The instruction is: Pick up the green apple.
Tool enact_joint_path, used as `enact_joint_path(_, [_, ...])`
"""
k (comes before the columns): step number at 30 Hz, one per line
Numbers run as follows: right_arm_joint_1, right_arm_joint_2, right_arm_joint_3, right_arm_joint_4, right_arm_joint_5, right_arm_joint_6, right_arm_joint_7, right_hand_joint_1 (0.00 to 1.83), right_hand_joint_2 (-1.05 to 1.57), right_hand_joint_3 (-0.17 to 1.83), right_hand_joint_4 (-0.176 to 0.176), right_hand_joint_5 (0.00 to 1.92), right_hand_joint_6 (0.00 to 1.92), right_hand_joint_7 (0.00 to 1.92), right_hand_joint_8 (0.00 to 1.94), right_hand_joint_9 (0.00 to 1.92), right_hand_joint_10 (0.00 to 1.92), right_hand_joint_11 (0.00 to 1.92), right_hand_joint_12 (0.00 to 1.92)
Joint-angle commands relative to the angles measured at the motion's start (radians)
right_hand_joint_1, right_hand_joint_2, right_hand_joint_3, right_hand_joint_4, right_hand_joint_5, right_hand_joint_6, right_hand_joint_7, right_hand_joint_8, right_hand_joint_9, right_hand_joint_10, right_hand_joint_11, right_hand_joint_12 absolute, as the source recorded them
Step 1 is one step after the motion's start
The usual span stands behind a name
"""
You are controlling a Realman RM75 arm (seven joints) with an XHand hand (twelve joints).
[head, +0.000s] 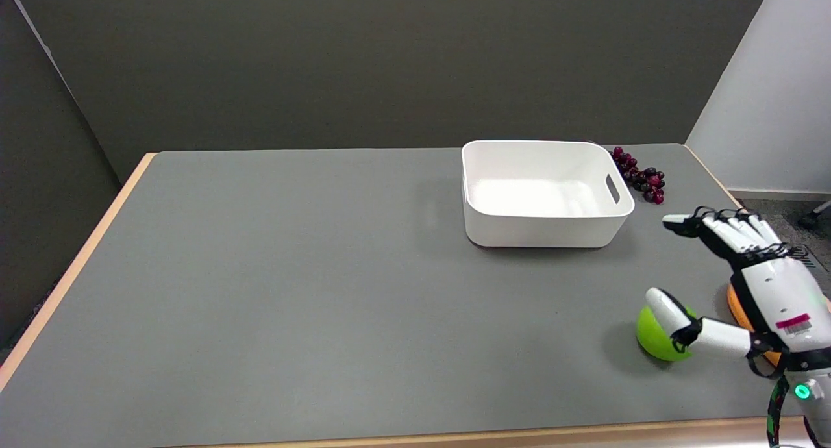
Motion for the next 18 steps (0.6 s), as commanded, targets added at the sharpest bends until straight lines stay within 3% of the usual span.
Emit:
enact_joint_path(1, [0.096, 0.052, -0.208, -0.176, -0.062, 0.200, -0.092, 0.39, 0.59, 0.82, 0.031, 0.37, 0.69, 0.50, 0.56, 0.31, 0.96, 0.11, 1.31])
enact_joint_path(18, [0.098, 0.023, -0.243, -0.297, 0.019, 0.233, -0.114, 0.37, 0.59, 0.81, 0.031, 0.37, 0.69, 0.49, 0.55, 0.31, 0.97, 0.11, 1.33])
